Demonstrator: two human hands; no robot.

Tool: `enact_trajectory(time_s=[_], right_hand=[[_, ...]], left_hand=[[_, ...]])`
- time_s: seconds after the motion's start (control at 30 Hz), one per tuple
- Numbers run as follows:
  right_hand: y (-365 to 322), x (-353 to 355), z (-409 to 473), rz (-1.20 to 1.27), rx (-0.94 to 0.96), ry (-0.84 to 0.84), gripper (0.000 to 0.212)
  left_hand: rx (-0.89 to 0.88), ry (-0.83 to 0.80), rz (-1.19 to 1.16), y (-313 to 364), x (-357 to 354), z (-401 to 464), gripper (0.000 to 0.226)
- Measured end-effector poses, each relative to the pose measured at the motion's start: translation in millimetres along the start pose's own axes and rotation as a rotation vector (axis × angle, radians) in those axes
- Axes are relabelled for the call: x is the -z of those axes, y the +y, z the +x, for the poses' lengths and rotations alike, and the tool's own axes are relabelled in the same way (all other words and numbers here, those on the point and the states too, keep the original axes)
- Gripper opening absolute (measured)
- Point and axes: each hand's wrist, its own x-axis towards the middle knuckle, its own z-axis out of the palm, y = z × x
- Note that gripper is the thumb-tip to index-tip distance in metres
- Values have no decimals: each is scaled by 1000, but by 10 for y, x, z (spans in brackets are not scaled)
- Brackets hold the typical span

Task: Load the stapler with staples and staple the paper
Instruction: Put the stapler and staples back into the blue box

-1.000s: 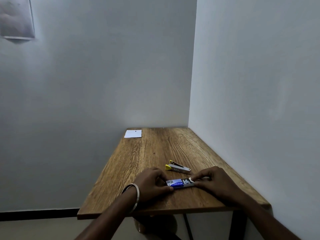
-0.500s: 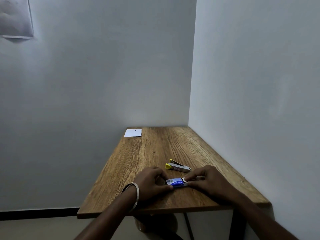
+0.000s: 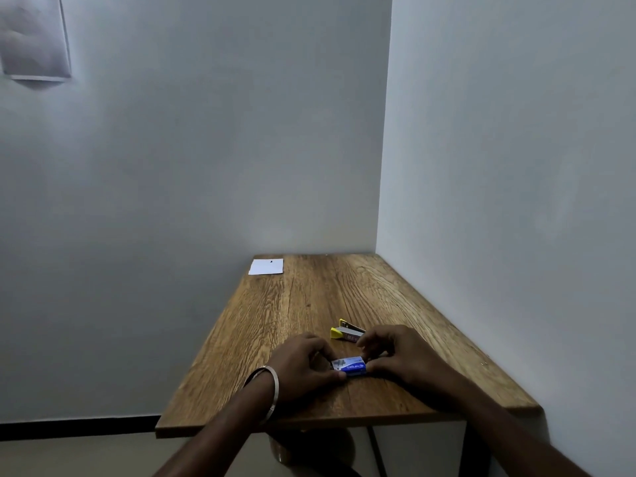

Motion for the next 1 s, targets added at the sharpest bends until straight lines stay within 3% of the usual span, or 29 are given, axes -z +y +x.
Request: enact_trajectory(time_s=[0.23,0.37,0.47,0.6,0.73,0.83,1.0], right_hand=[[38,29,124,-41,16,-57,27],[75,81,60,61,24,-55,27],[112,126,3,119,-20,62,24],[139,125,44,-64,-77,265,16],[118,48,162,-141,-117,248,30],[136,12,267,-154,-117,203,19],[152,4,393,-170,-107,174,13]], left_hand=[[10,-7,-26,-4,10,7,33],[21,-22,-64,1,20,-8,40],[75,-51,-200,-21,55,1,42],[130,56,-358,-50,97,127,17],[125,79,-184,-92,80,405,37],[84,38,-92,-98,20,611,49],[68,-8,-49,-133,-72,731,42]])
